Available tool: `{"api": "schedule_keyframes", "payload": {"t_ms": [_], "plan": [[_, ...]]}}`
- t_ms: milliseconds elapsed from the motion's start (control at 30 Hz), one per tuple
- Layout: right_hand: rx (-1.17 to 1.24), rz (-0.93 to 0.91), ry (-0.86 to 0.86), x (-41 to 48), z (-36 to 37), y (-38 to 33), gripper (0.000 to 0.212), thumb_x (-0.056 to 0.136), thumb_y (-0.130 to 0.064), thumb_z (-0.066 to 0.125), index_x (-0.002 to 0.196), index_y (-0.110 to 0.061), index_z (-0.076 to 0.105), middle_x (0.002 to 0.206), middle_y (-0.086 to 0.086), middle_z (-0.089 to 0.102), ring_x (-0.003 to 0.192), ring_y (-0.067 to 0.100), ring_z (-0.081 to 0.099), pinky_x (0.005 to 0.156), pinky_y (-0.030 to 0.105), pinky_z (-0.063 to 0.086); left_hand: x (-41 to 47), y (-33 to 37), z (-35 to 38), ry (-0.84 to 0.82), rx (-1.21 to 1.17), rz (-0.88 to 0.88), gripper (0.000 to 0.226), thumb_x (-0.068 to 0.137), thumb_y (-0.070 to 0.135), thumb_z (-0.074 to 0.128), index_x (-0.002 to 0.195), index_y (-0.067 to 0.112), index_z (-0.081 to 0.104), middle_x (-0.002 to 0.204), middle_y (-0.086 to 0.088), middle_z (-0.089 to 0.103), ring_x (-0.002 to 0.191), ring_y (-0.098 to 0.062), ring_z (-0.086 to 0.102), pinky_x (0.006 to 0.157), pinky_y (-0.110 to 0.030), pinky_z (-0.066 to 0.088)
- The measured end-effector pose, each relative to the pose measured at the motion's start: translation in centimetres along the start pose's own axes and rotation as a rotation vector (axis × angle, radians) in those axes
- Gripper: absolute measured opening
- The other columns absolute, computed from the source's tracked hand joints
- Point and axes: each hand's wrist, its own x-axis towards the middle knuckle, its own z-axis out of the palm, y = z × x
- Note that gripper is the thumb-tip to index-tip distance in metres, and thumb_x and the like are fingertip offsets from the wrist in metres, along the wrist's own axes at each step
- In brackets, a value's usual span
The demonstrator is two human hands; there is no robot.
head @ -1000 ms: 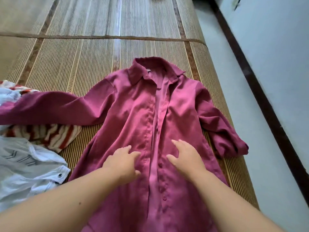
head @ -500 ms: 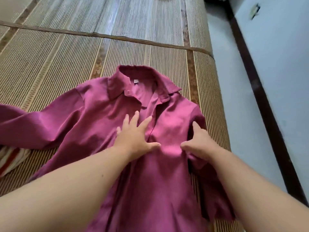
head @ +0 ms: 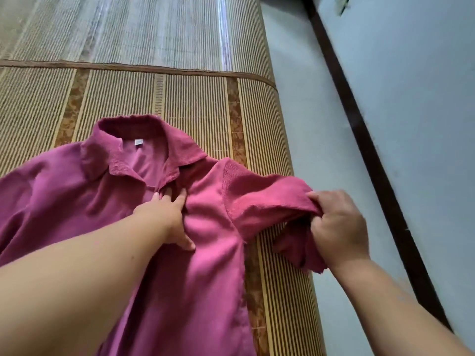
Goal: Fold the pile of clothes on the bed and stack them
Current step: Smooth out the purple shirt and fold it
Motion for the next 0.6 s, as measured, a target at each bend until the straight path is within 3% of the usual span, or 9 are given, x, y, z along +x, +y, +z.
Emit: {"api": "schedule_keyframes", "payload": {"t_ms": [100, 167, 200, 267, 333, 400, 433, 533, 600], "plan": [[-0.021, 0.049, -0.572, -1.7, 1.6, 0.8, 0.054, 0.079, -0.017, 0.056, 0.131, -0.031, 0.056, 0.126, -0.002, 0.055, 0.116, 0.021, 0.050, 0.100, 0.037, 0.043, 0.6, 0.0, -0.4, -0.046, 0.039, -0.008, 0.147, 0.047, 0.075, 0.074, 0.150, 0.027, -0.019, 0.161, -0.010, 0.001, 0.148, -0.030, 0.006, 0.113, -0.049, 0.029], [-0.017, 0.105, -0.802, -3.3, 2.7, 1.1, 0.050, 0.077, -0.038, 0.048, 0.124, -0.035, 0.061, 0.131, -0.008, 0.056, 0.123, 0.019, 0.047, 0.103, 0.039, 0.041, 0.7, -0.3, -0.3, -0.054, 0.057, -0.003, 0.145, 0.049, 0.075, 0.073, 0.150, 0.027, -0.019, 0.161, -0.010, 0.001, 0.148, -0.030, 0.006, 0.115, -0.047, 0.027], [0.052, 0.179, -0.753, -3.8, 3.0, 1.2, 0.046, 0.075, -0.045, 0.042, 0.109, -0.031, 0.069, 0.122, -0.008, 0.063, 0.115, 0.019, 0.054, 0.098, 0.039, 0.044, 0.8, -0.3, -0.2, -0.052, 0.072, -0.003, 0.144, 0.050, 0.076, 0.072, 0.150, 0.027, -0.019, 0.161, -0.010, 0.002, 0.148, -0.029, 0.007, 0.115, -0.046, 0.027], [0.203, 0.393, -0.389, -3.9, 3.4, 1.9, 0.039, 0.082, -0.048, 0.043, 0.085, -0.021, 0.069, 0.095, -0.001, 0.071, 0.090, 0.020, 0.061, 0.081, 0.033, 0.049, 0.9, -0.1, 0.0, -0.037, 0.096, -0.011, 0.144, 0.050, 0.078, 0.070, 0.150, 0.026, -0.019, 0.161, -0.010, 0.004, 0.148, -0.029, 0.009, 0.114, -0.044, 0.028], [0.247, 0.532, -0.177, -3.5, 3.8, 3.3, 0.031, 0.086, -0.033, 0.061, 0.114, -0.022, 0.065, 0.114, 0.005, 0.066, 0.097, 0.018, 0.058, 0.089, 0.031, 0.046, 1.0, -0.1, 0.0, -0.032, 0.100, -0.010, 0.145, 0.049, 0.079, 0.069, 0.150, 0.026, -0.019, 0.161, -0.011, 0.005, 0.147, -0.030, 0.010, 0.115, -0.043, 0.027], [0.343, 0.634, -0.455, -2.8, 4.3, 4.5, 0.078, 0.077, -0.024, 0.074, 0.145, -0.021, 0.038, 0.139, 0.005, 0.051, 0.123, 0.026, 0.050, 0.107, 0.041, 0.038, 0.8, -0.1, -0.1, -0.035, 0.097, -0.012, 0.145, 0.049, 0.079, 0.070, 0.150, 0.025, -0.019, 0.161, -0.012, 0.006, 0.147, -0.030, 0.010, 0.115, -0.043, 0.027], [0.355, 0.654, -0.609, -2.5, 4.4, 4.8, 0.084, 0.073, -0.023, 0.078, 0.146, -0.022, 0.036, 0.137, 0.004, 0.052, 0.125, 0.029, 0.049, 0.108, 0.046, 0.037, 0.7, 0.0, -0.1, -0.033, 0.097, -0.012, 0.145, 0.049, 0.079, 0.070, 0.150, 0.025, -0.019, 0.161, -0.012, 0.006, 0.147, -0.029, 0.010, 0.115, -0.043, 0.027], [0.132, 0.553, -0.722, -1.2, 3.8, 5.3, 0.029, 0.070, -0.031, 0.074, 0.097, -0.031, 0.063, 0.093, -0.004, 0.068, 0.101, 0.027, 0.062, 0.098, 0.048, 0.041, 0.6, 0.1, -0.2, -0.022, 0.092, -0.010, 0.145, 0.049, 0.078, 0.071, 0.150, 0.026, -0.019, 0.161, -0.011, 0.004, 0.148, -0.029, 0.009, 0.115, -0.042, 0.026], [-0.056, 0.413, -0.435, -0.3, 3.0, 5.4, 0.012, 0.072, -0.031, 0.066, 0.083, -0.030, 0.062, 0.083, -0.004, 0.062, 0.097, 0.028, 0.060, 0.098, 0.048, 0.036, 0.5, 0.1, -0.2, -0.025, 0.084, -0.010, 0.145, 0.050, 0.077, 0.072, 0.150, 0.026, -0.020, 0.161, -0.011, 0.001, 0.148, -0.029, 0.008, 0.116, -0.043, 0.026]]}}
